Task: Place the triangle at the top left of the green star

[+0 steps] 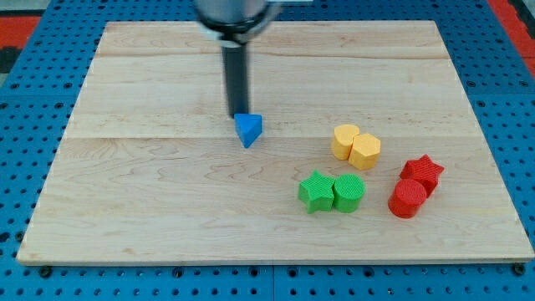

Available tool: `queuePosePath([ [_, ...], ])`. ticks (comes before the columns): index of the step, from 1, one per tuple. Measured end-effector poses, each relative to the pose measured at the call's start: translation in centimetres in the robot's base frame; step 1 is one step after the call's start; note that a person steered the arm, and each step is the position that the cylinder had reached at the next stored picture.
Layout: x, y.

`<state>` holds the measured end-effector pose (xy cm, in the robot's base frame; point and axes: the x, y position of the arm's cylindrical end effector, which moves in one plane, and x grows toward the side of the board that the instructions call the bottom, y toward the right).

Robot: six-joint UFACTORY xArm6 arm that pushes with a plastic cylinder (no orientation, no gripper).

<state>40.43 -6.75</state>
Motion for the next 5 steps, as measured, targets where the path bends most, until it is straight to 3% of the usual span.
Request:
queuePosePath([
  [2,6.3,4.3],
  [3,6.2,1.3],
  [4,2.7,-1.9],
  [5,-1.1,-0.6],
])
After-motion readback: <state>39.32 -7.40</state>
